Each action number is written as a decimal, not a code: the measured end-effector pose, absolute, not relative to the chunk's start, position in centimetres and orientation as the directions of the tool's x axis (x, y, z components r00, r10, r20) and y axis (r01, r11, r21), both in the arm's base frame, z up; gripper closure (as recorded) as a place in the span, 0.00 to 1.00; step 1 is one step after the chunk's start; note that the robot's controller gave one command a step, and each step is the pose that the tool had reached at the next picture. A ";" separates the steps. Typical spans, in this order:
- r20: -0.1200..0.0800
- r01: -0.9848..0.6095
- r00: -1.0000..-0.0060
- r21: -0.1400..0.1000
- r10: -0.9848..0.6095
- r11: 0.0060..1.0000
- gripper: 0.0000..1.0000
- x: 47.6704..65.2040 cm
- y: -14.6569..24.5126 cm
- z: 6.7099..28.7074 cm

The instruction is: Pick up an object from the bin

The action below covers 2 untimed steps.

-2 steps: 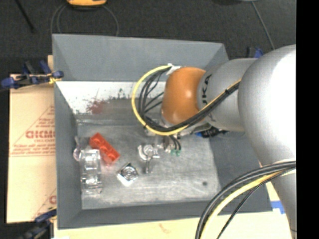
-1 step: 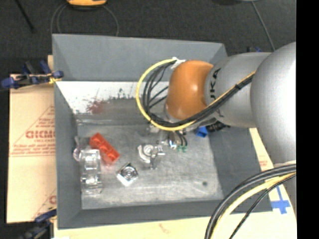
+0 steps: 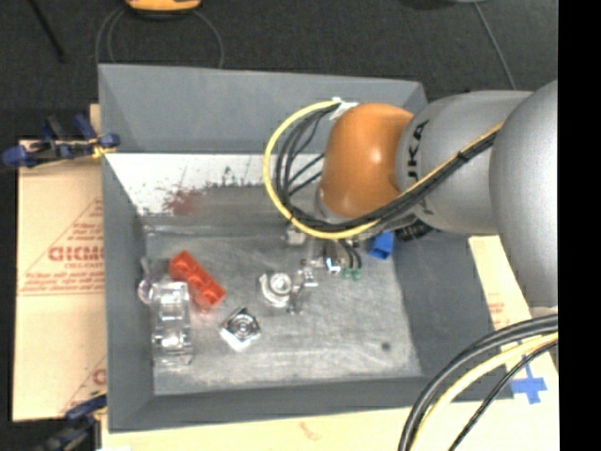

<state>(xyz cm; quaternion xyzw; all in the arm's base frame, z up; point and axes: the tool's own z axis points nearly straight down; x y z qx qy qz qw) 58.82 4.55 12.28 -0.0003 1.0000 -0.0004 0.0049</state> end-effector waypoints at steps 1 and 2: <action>-0.009 0.130 -0.991 0.003 0.130 0.991 0.00 57.7 5.3 7.4; -0.008 0.129 -0.992 0.002 0.129 0.992 0.00 57.9 5.3 7.6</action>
Offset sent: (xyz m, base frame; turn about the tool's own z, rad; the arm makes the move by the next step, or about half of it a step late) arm -0.0150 0.0086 -0.0528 0.1319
